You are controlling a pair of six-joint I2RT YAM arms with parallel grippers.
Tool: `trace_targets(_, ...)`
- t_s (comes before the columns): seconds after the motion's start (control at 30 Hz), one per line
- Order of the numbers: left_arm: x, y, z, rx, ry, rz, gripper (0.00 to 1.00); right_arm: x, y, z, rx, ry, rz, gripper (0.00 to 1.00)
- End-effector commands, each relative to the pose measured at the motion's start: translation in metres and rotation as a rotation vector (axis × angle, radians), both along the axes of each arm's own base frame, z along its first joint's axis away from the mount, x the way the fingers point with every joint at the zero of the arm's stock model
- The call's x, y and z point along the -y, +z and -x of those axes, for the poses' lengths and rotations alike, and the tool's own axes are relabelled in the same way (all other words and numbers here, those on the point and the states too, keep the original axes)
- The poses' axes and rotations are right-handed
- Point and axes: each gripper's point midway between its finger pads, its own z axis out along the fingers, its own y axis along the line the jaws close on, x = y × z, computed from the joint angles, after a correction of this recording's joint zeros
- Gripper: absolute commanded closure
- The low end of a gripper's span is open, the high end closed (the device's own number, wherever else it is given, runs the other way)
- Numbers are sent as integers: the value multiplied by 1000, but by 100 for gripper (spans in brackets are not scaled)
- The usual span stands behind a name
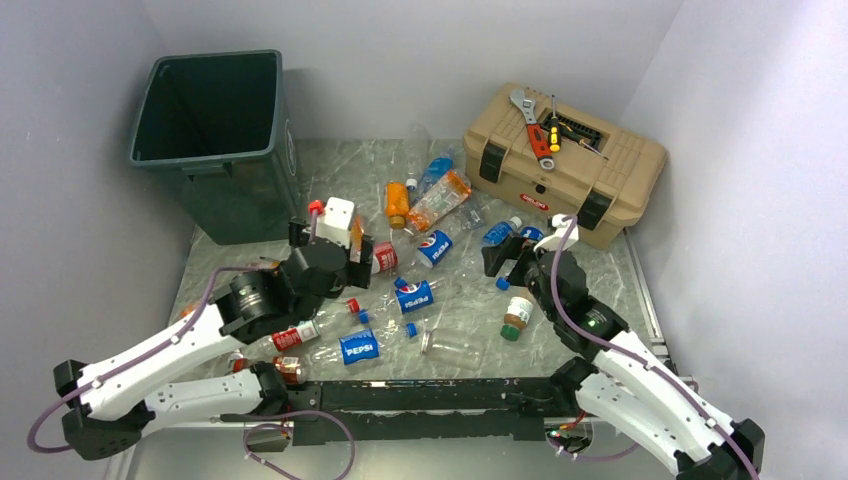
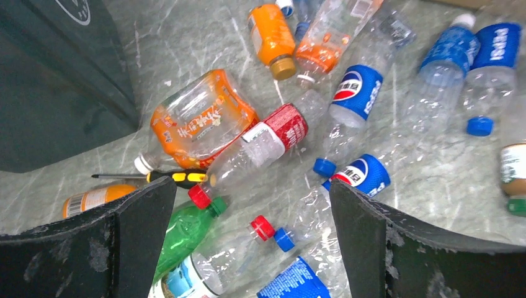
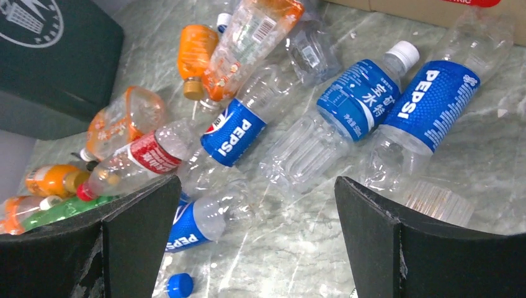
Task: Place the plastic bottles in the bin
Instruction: Pick up the plastic bottle at the center of the board.
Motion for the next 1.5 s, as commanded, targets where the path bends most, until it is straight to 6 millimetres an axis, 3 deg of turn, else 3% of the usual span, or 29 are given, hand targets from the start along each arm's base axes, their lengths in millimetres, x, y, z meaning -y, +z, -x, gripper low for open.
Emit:
trace_targets(0.0,0,33,9,84,-73,124,1,0,24,0,57,-5,-59,0)
trace_targets(0.2,15,41,26,144,-271,170,0,27,-14,3,-114,-165,36,0)
trace_targets(0.43,13,34,19,107,-219,113,0,56,-61,26,-323,-387,-3,0)
trace_targets(0.7,12,25,14,65,-172,79,3,76,-102,38,-492,-470,69,0)
trace_targets(0.83,4,27,14,73,-138,88,3,78,-109,32,-507,-457,30,3)
trace_targets(1.47,21,19,21,56,-252,79,6,76,-148,26,-551,-407,57,19)
